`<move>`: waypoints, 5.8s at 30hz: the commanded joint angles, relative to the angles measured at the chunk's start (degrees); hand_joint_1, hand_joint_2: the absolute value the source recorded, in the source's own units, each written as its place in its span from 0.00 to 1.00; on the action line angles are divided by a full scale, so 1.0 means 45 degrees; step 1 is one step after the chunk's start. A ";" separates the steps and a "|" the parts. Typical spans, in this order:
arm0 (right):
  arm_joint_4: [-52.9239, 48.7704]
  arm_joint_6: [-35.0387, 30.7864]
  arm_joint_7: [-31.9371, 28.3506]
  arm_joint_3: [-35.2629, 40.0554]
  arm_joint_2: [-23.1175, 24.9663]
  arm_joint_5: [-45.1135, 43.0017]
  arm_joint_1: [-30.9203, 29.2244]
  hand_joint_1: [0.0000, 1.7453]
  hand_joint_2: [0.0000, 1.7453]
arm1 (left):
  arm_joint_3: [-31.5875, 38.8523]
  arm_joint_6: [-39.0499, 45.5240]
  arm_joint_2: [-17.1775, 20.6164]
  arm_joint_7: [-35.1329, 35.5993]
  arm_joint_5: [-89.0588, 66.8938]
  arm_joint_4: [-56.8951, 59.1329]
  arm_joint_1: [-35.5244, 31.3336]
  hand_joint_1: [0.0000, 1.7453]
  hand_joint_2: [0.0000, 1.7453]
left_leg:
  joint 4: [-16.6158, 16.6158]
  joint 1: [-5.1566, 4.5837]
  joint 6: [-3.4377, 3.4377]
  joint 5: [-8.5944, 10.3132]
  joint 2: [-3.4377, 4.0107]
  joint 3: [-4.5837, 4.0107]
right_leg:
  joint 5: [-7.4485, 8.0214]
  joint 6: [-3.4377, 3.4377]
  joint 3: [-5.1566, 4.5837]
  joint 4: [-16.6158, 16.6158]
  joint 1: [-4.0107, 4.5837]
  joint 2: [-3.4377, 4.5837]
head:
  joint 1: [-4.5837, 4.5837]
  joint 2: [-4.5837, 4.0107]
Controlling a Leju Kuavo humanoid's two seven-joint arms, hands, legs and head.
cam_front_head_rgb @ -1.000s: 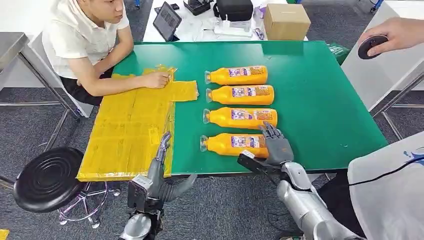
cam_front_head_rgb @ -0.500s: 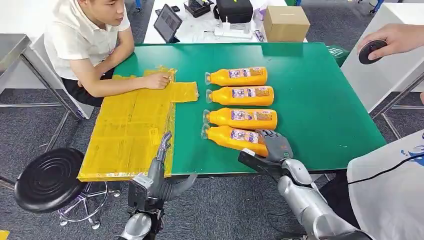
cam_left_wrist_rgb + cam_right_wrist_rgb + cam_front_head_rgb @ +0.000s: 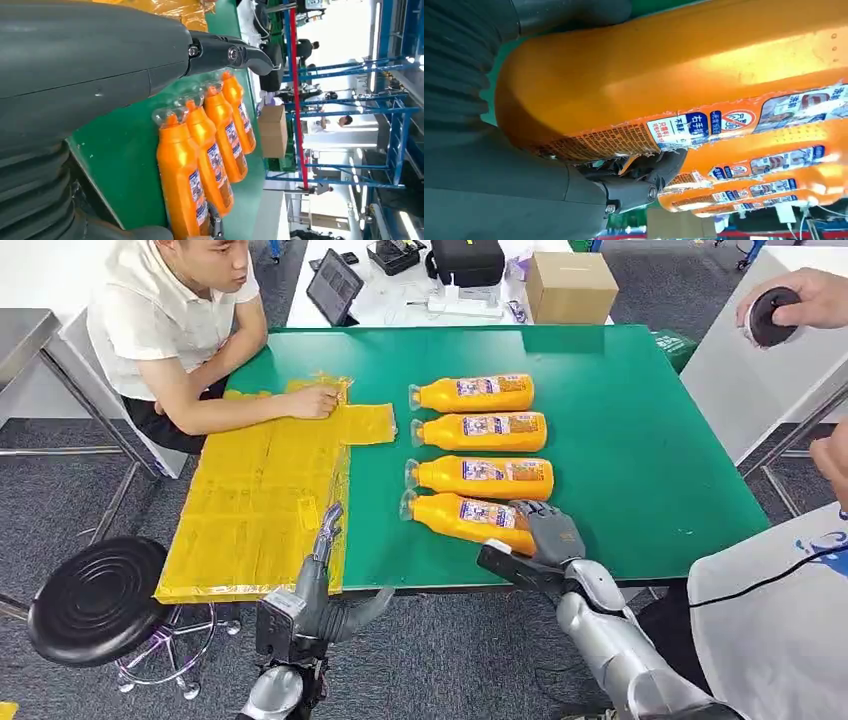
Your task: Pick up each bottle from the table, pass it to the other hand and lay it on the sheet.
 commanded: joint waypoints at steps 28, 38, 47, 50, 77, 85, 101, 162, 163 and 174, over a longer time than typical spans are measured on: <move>-0.5813 0.2448 -0.3157 -0.0107 0.1408 -0.6293 0.3392 1.00 1.00 | -0.0241 -0.2803 0.0582 0.1195 0.5303 0.0251 0.0123 0.00 1.00 | -0.0009 0.0004 -0.0025 -0.0013 -0.0005 -0.0127 | -0.0006 -0.0016 -0.0110 0.0005 0.0002 0.0016 | -0.0004 0.0000; -0.6327 0.2695 -0.3763 0.2404 0.1679 -0.6475 0.3479 1.00 1.00 | 0.0089 -0.3224 0.0045 0.2059 0.6747 0.1237 -0.0783 0.00 1.00 | -0.0011 0.0016 -0.0034 -0.0011 -0.0015 -0.0146 | -0.0012 -0.0026 -0.0127 0.0007 0.0013 0.0002 | -0.0009 0.0000; -0.6066 0.2530 -0.4302 0.3908 0.1207 -0.7576 0.3184 0.89 1.00 | -0.0235 -0.3511 -0.0192 0.2093 0.7762 0.1521 -0.1394 0.00 1.00 | 0.0000 0.0016 -0.0033 -0.0013 -0.0024 -0.0157 | -0.0013 -0.0027 -0.0125 0.0006 0.0013 -0.0008 | 0.0000 0.0000; -0.6066 0.2530 -0.4302 0.3908 0.1207 -0.7576 0.3184 0.89 1.00 | -0.0235 -0.3511 -0.0192 0.2093 0.7762 0.1521 -0.1394 0.00 1.00 | -0.0008 0.0008 -0.0030 -0.0008 -0.0015 -0.0164 | -0.0010 -0.0021 -0.0140 0.0009 0.0004 0.0000 | -0.0004 0.0000; -0.5062 0.4411 -0.3233 0.3477 0.1688 -0.7206 0.3047 0.94 1.00 | -0.0508 -0.5414 0.0261 0.1887 0.8004 0.0470 -0.0947 1.00 1.00 | -0.0012 0.0012 -0.0036 -0.0013 -0.0018 -0.0153 | -0.0016 -0.0029 -0.0130 0.0005 0.0009 -0.0003 | -0.0009 0.0000; -0.5251 0.3402 -0.3128 0.3343 0.1864 -0.6613 0.3119 0.00 0.00 | -0.0159 -0.6017 0.0259 0.2213 0.8368 0.0393 -0.0903 1.00 1.00 | -0.0009 0.0007 -0.0026 -0.0005 -0.0020 -0.0176 | -0.0008 -0.0017 -0.0156 0.0010 0.0002 0.0001 | -0.0004 0.0000; -1.3330 -0.4176 -0.4302 0.2341 0.1442 -0.4360 0.8135 0.00 0.00 | 0.2433 -0.0151 0.1101 0.2497 0.3578 -0.1153 -0.0826 1.00 1.00 | -0.0004 0.0013 -0.0035 -0.0014 -0.0034 -0.0182 | -0.0027 -0.0029 -0.0161 0.0019 0.0008 -0.0018 | -0.0005 0.0000; -0.8008 -0.3734 -0.4302 0.4837 0.2158 -0.5643 0.4981 0.00 0.00 | 0.0476 -0.0898 0.0557 0.7291 -1.1977 1.2167 -0.8209 0.08 1.00 | -0.0027 0.0014 -0.0040 0.0023 -0.0004 -0.0054 | 0.0007 -0.0028 -0.0033 0.0006 0.0007 0.0018 | 0.0000 0.0000; -0.8008 -0.3734 -0.4302 0.4837 0.2158 -0.5643 0.4981 0.00 0.00 | 0.0476 -0.0898 0.0557 0.7291 -1.1977 1.2167 -0.8209 0.08 1.00 | -0.0020 0.0006 -0.0030 0.0022 -0.0019 -0.0061 | 0.0001 -0.0016 -0.0040 0.0018 -0.0002 0.0009 | -0.0004 0.0000; -0.7416 -0.4099 -0.4302 0.5134 0.2123 -0.5834 0.4670 0.00 0.00 | 0.0638 -0.2092 0.0427 0.7470 -1.1752 1.2326 -0.8465 0.00 1.00 | -0.0029 0.0010 -0.0035 0.0023 -0.0004 -0.0036 | 0.0007 -0.0025 -0.0016 0.0005 0.0003 0.0019 | -0.0004 0.0000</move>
